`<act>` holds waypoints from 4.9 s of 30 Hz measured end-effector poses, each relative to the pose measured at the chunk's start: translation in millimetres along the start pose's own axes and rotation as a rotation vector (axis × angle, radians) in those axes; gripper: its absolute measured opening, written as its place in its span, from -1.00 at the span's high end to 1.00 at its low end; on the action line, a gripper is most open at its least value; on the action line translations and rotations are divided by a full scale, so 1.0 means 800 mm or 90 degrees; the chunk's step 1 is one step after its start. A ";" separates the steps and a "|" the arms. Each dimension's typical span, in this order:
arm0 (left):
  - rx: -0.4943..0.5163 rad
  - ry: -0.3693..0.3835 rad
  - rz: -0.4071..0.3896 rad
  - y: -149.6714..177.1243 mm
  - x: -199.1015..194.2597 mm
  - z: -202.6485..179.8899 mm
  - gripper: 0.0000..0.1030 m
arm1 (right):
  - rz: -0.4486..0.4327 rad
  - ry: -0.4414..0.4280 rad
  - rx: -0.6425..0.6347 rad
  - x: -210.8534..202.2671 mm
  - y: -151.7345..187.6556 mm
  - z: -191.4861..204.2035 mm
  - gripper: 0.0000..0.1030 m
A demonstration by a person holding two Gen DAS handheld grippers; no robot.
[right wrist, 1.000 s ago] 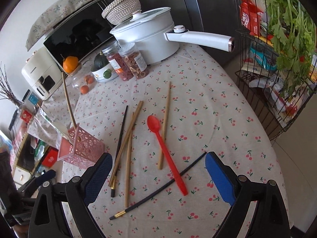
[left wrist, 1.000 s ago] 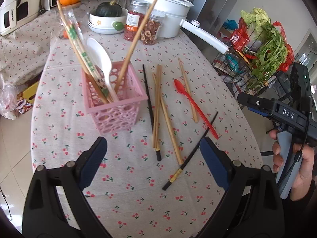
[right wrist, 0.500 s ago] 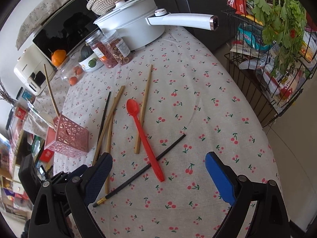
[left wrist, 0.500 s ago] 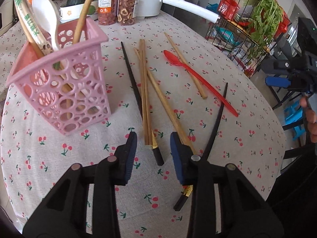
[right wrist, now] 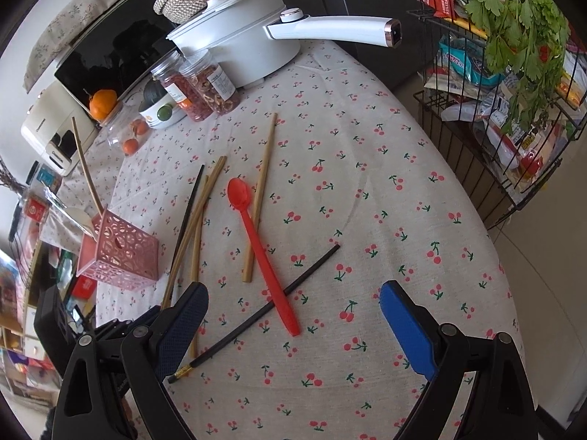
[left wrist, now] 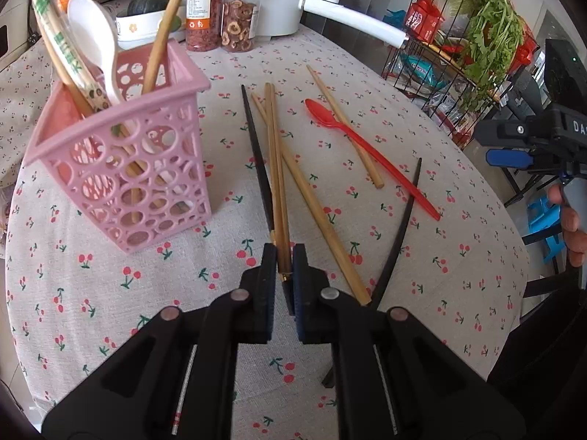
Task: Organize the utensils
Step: 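Reach the left tool down and grasp a wooden chopstick, then lift the chopstick with the left tool while the right tool grasps the red spoon, then lower the left tool's chopstick into the basket while the right tool lifts the red spoon, then release the red spoon into the basket with the right tool while the left tool opens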
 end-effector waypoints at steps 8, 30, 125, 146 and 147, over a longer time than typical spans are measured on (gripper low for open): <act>0.038 0.011 -0.141 -0.036 -0.086 -0.024 0.90 | 0.000 0.004 0.013 0.003 -0.004 -0.002 -0.86; -0.007 0.038 -0.342 -0.089 -0.199 -0.008 0.90 | 0.043 -0.031 -0.083 0.076 -0.030 0.035 -0.41; -0.220 -0.138 -0.086 -0.072 -0.150 0.174 -0.68 | -0.482 -0.185 -0.159 0.002 -0.015 0.309 0.62; -0.147 -0.128 -0.043 -0.058 -0.122 0.100 -0.85 | -0.277 -0.036 -0.158 -0.062 -0.038 0.172 -0.91; -0.140 -0.129 -0.039 -0.057 -0.118 0.094 -0.85 | -0.265 -0.027 -0.152 -0.059 -0.036 0.161 -0.91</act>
Point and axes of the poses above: each gripper's, at about its wrist camera, not at the fingertips, and x roughly the way its jaws point, z to its left, y to its underside, the point moved 1 cm from there along x, roughly the way its jaws point, and after that the axes turned 10 degrees about -z, right-handed, at the moved point
